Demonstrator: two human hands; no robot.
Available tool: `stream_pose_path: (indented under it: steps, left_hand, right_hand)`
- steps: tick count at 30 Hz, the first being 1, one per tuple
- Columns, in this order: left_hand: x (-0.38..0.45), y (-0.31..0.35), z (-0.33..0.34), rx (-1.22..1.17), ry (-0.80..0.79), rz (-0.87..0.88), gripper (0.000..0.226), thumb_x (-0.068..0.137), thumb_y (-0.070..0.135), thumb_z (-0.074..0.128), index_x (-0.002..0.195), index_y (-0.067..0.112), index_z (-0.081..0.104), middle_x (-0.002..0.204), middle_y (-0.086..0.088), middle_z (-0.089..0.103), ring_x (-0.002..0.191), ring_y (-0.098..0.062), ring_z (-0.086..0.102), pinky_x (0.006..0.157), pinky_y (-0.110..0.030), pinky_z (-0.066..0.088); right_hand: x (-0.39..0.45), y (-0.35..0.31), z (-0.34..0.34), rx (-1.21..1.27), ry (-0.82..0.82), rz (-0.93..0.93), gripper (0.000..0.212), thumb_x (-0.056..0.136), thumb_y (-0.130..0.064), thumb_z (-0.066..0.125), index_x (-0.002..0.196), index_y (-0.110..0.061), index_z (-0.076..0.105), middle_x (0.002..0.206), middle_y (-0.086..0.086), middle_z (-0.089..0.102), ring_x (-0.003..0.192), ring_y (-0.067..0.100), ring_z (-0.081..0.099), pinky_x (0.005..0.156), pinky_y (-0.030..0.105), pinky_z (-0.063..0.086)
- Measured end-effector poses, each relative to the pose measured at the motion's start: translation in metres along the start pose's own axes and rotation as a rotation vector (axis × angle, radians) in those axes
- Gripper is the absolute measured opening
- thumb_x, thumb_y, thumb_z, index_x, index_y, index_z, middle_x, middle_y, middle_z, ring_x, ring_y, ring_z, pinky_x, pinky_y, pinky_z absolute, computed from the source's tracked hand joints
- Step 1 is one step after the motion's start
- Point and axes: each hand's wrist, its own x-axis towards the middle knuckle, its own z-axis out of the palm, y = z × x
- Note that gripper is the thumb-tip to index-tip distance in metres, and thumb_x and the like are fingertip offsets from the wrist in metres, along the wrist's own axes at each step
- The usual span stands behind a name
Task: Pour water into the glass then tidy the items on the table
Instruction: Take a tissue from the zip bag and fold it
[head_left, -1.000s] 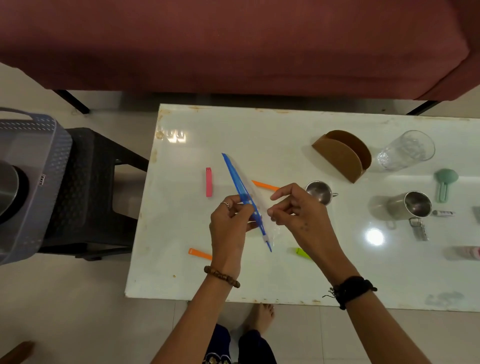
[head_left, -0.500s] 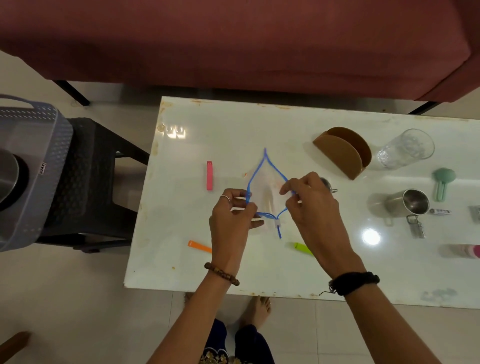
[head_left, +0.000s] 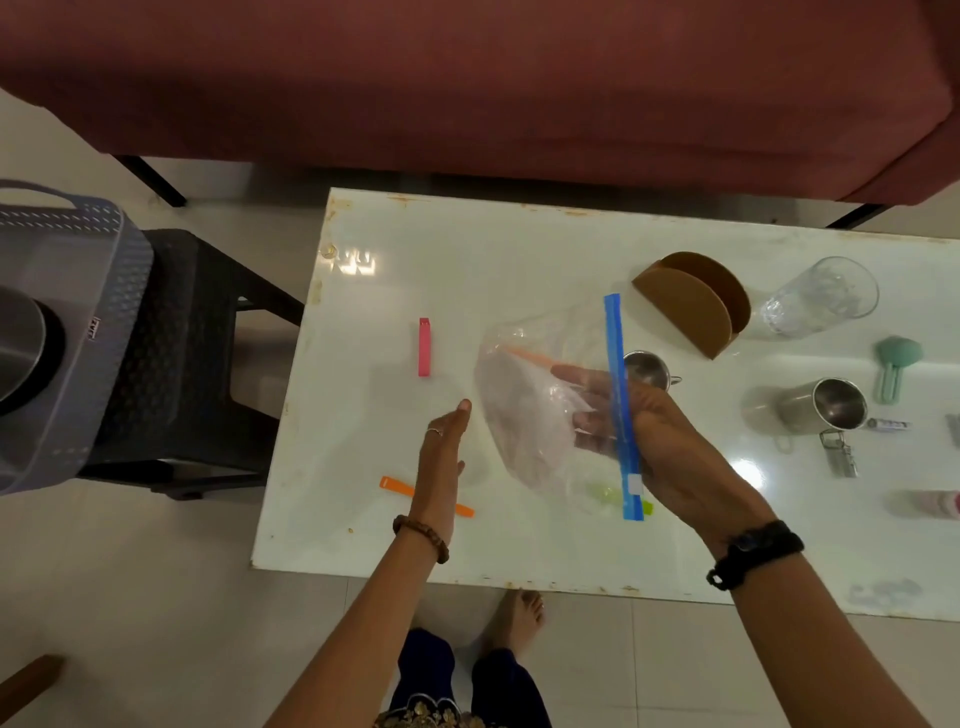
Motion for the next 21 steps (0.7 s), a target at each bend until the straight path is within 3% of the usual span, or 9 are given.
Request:
stream_pose_path:
  steps: [3,6,9,11,14,17,21]
  left_hand:
    - [0.011,-0.004,0.002,-0.120,-0.132,-0.184,0.052,0.088,0.056,0.041,0.131,0.027,0.045,0.130,0.001,0.050,0.128,-0.019,0.041,0.110,-0.044,0.028]
    - [0.019,-0.002,0.001,-0.201,-0.150,-0.199,0.038,0.086,0.053,0.048,0.117,0.031,0.056,0.123,0.002,0.058,0.118,-0.021,0.051,0.104,-0.055,0.037]
    - [0.026,0.003,-0.007,-0.141,-0.034,-0.081,0.013,0.086,0.036,0.058,0.092,0.025,0.060,0.100,0.004,0.064,0.103,-0.018,0.057,0.088,-0.044,0.050]
    - [0.031,0.005,-0.016,-0.128,0.018,-0.010,0.013,0.086,0.029,0.060,0.096,0.021,0.056,0.097,0.003,0.063,0.097,-0.017,0.058,0.076,-0.036,0.052]
    - [0.036,0.013,-0.033,-0.089,0.093,0.099,0.009,0.087,0.021,0.060,0.095,0.021,0.056,0.093,0.004,0.062,0.087,-0.010,0.059,0.070,-0.027,0.053]
    - [0.044,0.021,-0.059,0.002,0.224,0.205,0.009,0.087,0.016,0.060,0.095,0.018,0.055,0.096,-0.002,0.059,0.084,-0.013,0.056,0.078,-0.031,0.050]
    - [0.061,0.023,-0.098,0.350,0.371,0.229,0.035,0.085,0.018,0.063,0.114,0.002,0.052,0.108,-0.014,0.057,0.100,-0.028,0.054,0.087,-0.036,0.046]
  right_hand:
    - [-0.007,0.006,-0.007,0.105,-0.043,0.000,0.028,0.079,-0.031,0.051,0.093,-0.021,0.073,0.092,-0.001,0.072,0.074,0.015,0.067,0.064,0.027,0.059]
    - [-0.010,0.012,-0.016,0.162,0.026,0.043,0.025,0.090,-0.020,0.044,0.103,-0.016,0.065,0.091,0.006,0.068,0.076,0.021,0.064,0.061,0.028,0.059]
    - [-0.005,0.015,-0.020,0.192,0.152,0.108,0.027,0.095,-0.012,0.037,0.089,-0.012,0.063,0.082,0.006,0.066,0.073,0.023,0.062,0.055,0.027,0.058]
    - [-0.001,0.020,-0.017,0.087,0.198,0.110,0.017,0.092,-0.009,0.048,0.084,-0.007,0.062,0.084,0.007,0.067,0.077,0.024,0.064,0.057,0.028,0.059]
    - [0.001,0.034,-0.012,-0.092,0.240,0.056,0.012,0.087,-0.004,0.059,0.079,-0.008,0.067,0.080,0.001,0.072,0.085,0.022,0.067,0.074,0.032,0.059]
    - [-0.002,0.040,-0.007,-0.246,0.302,-0.007,0.018,0.085,-0.009,0.062,0.069,-0.016,0.068,0.083,0.003,0.070,0.083,0.019,0.064,0.079,0.031,0.054]
    - [-0.008,0.041,-0.005,-0.202,0.387,-0.087,0.024,0.086,-0.009,0.058,0.063,-0.014,0.053,0.075,0.008,0.057,0.076,0.021,0.053,0.074,0.036,0.048]
